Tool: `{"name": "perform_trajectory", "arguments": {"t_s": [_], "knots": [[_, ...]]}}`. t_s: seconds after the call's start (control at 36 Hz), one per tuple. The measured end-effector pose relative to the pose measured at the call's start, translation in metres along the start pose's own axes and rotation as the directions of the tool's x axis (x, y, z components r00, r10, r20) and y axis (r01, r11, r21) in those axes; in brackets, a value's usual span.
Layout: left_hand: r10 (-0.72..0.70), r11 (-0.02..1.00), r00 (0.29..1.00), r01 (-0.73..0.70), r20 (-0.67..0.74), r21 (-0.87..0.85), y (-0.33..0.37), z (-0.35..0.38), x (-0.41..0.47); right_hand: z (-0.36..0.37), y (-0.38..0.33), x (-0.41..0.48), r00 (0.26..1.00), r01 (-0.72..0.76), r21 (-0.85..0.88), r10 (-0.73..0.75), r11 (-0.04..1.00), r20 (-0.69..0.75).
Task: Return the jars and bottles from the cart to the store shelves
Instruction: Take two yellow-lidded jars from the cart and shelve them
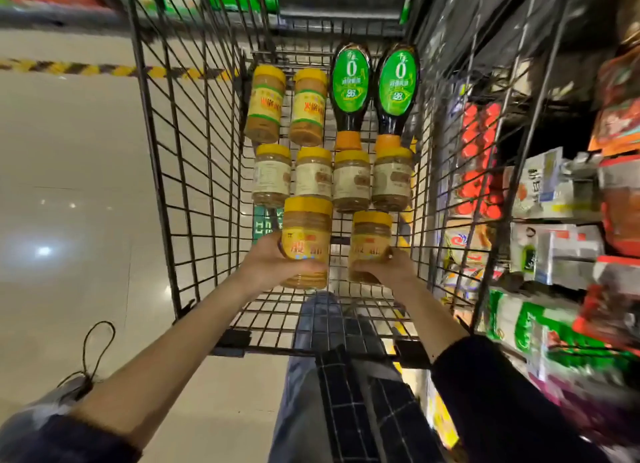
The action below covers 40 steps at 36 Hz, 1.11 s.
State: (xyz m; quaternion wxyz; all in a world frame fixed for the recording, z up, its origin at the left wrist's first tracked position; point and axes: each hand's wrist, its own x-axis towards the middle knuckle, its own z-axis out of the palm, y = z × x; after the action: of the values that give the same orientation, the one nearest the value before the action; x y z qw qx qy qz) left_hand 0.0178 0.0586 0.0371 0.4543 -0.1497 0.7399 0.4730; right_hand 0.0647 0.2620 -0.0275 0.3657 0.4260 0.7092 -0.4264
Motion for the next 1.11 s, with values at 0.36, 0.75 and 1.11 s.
{"name": "perform_trajectory", "arguments": {"t_s": [0.36,0.75,1.11], "knots": [[0.121,0.993,0.987,-0.119,-0.109,0.028,0.043,-0.005,-0.078,-0.051,-0.024,-0.101,0.948,0.293,0.213,-0.312,0.932,0.061],[0.494,0.866,0.856,-0.471,-0.149,0.166,0.133,0.007,-0.208,-0.138,-0.027,-0.243,0.737,0.671,0.324,-0.650,0.667,-0.187],[0.780,0.609,0.622,-0.730,-0.067,0.310,0.214,0.003,-0.301,-0.193,-0.027,-0.373,0.520,0.854,0.293,-0.705,0.429,-0.483]]}}
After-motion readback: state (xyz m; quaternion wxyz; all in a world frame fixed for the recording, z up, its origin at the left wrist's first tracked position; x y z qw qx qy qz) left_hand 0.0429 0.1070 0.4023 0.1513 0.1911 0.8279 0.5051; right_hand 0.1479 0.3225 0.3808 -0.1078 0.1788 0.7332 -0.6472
